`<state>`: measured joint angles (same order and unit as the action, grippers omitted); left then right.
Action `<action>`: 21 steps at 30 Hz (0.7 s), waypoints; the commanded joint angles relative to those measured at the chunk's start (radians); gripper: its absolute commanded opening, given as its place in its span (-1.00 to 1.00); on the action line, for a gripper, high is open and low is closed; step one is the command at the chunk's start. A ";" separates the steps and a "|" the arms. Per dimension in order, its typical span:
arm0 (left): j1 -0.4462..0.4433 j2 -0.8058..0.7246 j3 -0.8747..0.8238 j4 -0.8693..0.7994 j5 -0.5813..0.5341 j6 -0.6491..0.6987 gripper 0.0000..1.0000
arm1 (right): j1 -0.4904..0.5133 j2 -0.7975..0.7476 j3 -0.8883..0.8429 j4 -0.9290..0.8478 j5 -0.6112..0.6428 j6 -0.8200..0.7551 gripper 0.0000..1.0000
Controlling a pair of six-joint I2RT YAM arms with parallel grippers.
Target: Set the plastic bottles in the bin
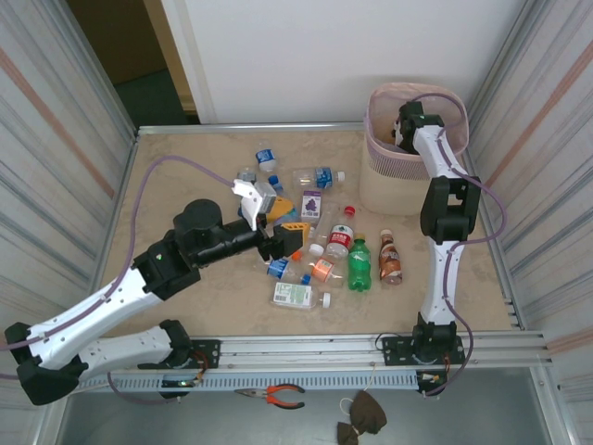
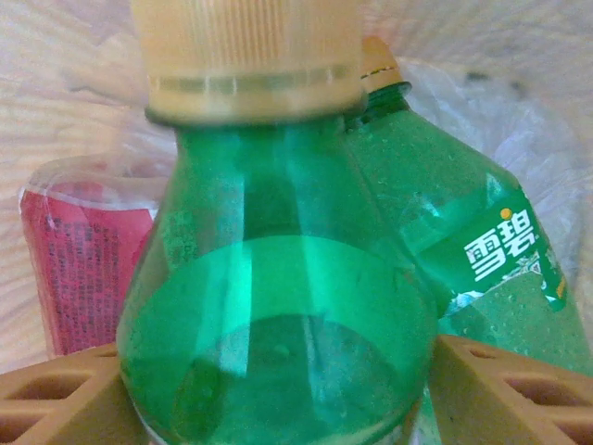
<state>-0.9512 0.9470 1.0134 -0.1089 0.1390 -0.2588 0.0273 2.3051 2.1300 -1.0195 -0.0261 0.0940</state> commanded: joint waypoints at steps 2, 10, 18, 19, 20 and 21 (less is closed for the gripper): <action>-0.004 0.008 0.045 -0.081 -0.073 -0.014 0.48 | -0.006 -0.093 -0.005 -0.036 0.008 0.006 0.54; 0.004 0.041 0.077 -0.197 -0.110 -0.007 0.49 | -0.005 -0.208 0.004 -0.065 -0.002 0.007 0.57; 0.029 0.062 0.078 -0.263 -0.105 -0.012 0.49 | -0.003 -0.316 0.035 -0.097 0.016 -0.005 0.58; 0.034 0.064 0.076 -0.269 -0.100 -0.011 0.49 | 0.000 -0.328 0.041 -0.100 0.019 -0.005 0.58; 0.042 0.069 0.076 -0.275 -0.090 -0.007 0.49 | -0.001 -0.342 0.047 -0.102 0.023 -0.008 0.58; 0.053 0.073 0.077 -0.288 -0.077 0.001 0.49 | 0.002 -0.356 0.052 -0.106 0.026 -0.009 0.59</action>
<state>-0.9195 1.0107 1.0660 -0.3553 0.0513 -0.2657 0.0257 2.0178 2.1380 -1.0813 -0.0212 0.0948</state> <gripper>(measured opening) 0.745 0.792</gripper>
